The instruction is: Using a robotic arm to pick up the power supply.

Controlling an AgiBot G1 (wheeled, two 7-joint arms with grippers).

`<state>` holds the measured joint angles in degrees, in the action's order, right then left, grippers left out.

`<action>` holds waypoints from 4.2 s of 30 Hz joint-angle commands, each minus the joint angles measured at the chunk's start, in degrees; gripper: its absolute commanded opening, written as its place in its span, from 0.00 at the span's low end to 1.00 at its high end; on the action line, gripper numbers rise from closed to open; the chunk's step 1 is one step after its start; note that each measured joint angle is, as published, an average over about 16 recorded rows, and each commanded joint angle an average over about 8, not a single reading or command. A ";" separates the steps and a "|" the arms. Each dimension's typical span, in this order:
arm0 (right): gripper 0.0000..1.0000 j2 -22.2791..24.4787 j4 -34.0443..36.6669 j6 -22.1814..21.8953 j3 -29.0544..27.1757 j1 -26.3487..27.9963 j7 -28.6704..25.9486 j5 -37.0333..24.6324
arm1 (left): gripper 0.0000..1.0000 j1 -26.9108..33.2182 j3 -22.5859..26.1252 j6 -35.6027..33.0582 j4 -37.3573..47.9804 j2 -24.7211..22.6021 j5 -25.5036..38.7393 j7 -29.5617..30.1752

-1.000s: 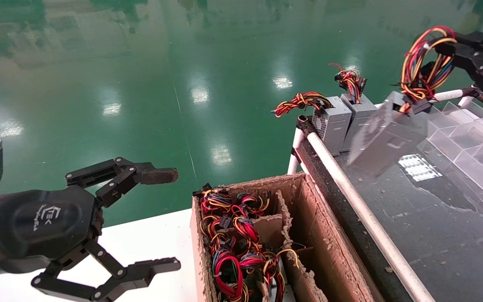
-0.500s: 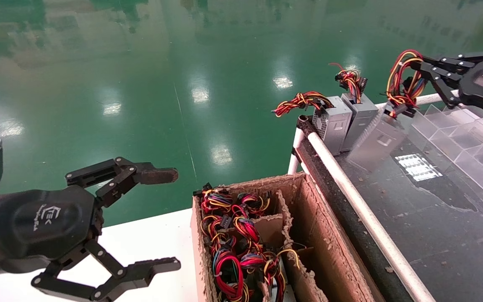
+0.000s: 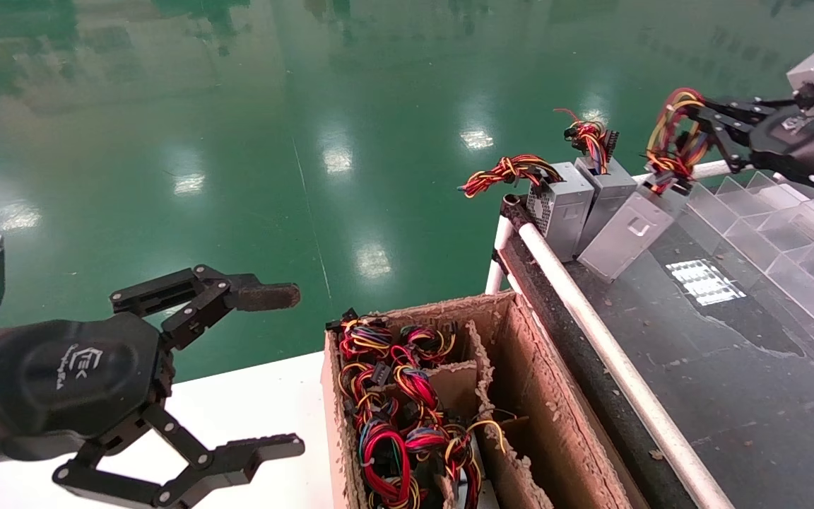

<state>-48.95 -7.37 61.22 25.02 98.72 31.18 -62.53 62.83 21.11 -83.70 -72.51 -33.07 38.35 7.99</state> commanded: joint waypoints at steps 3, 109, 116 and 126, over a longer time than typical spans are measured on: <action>0.00 0.24 2.16 0.08 0.59 0.78 0.56 -0.93 | 1.00 0.00 0.00 0.00 0.00 0.00 0.00 0.00; 1.00 -10.27 7.84 3.25 1.76 1.56 7.81 -1.74 | 1.00 0.02 0.06 0.02 0.00 0.02 -0.04 -0.03; 1.00 -9.35 7.55 6.57 2.63 1.77 6.76 -2.99 | 1.00 0.02 0.06 0.02 0.00 0.02 -0.04 -0.03; 1.00 -7.93 8.75 8.25 1.85 2.85 2.64 -1.86 | 1.00 0.02 0.07 0.03 0.00 0.03 -0.04 -0.03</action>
<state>-56.88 1.56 69.51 26.61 101.52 33.39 -64.02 62.85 21.17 -83.67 -72.51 -33.04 38.30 7.95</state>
